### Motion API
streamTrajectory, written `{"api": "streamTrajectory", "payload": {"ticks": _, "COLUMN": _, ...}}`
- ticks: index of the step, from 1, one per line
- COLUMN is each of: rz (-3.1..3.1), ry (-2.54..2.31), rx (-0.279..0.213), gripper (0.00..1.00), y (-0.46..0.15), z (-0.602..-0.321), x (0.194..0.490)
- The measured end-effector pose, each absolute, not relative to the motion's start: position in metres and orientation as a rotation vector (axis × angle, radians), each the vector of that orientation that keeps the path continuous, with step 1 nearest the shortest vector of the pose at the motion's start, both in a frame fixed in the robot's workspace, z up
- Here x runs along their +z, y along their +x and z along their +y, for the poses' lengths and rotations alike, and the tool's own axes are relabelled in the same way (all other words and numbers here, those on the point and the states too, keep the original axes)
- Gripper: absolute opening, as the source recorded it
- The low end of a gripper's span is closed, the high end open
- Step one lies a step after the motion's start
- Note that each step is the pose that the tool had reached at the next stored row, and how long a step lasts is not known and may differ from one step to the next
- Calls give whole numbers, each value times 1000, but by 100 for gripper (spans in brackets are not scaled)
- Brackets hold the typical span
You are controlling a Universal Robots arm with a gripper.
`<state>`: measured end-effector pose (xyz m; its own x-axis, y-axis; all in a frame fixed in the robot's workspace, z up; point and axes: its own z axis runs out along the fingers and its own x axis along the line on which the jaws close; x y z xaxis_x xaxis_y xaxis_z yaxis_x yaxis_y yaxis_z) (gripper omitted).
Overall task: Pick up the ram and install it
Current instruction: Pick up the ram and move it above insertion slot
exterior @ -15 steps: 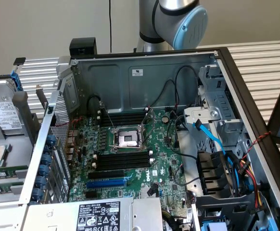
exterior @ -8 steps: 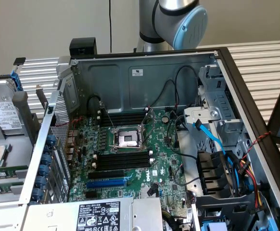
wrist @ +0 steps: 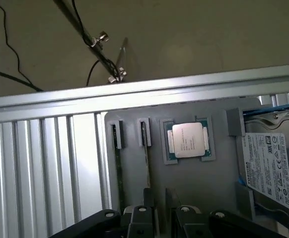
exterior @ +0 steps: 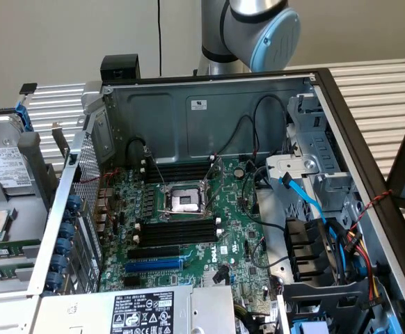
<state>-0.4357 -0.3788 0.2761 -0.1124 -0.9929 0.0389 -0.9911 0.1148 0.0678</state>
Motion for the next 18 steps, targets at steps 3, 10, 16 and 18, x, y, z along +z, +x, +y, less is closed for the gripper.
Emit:
{"api": "streamTrajectory", "payload": {"ticks": 3, "rz": -2288, "ry": 2056, "rx": -23, "gripper": 24, "y": -437, "z": -380, "x": 275}}
{"api": "streamTrajectory", "payload": {"ticks": 10, "rz": -2295, "ry": 2069, "rx": -3, "gripper": 24, "y": -446, "z": -384, "x": 271}}
{"api": "streamTrajectory", "payload": {"ticks": 16, "rz": -2283, "ry": 2080, "rx": -3, "gripper": 24, "y": -449, "z": -393, "x": 261}}
{"api": "streamTrajectory", "payload": {"ticks": 18, "rz": -2279, "ry": 2085, "rx": -3, "gripper": 24, "y": -449, "z": -398, "x": 258}}
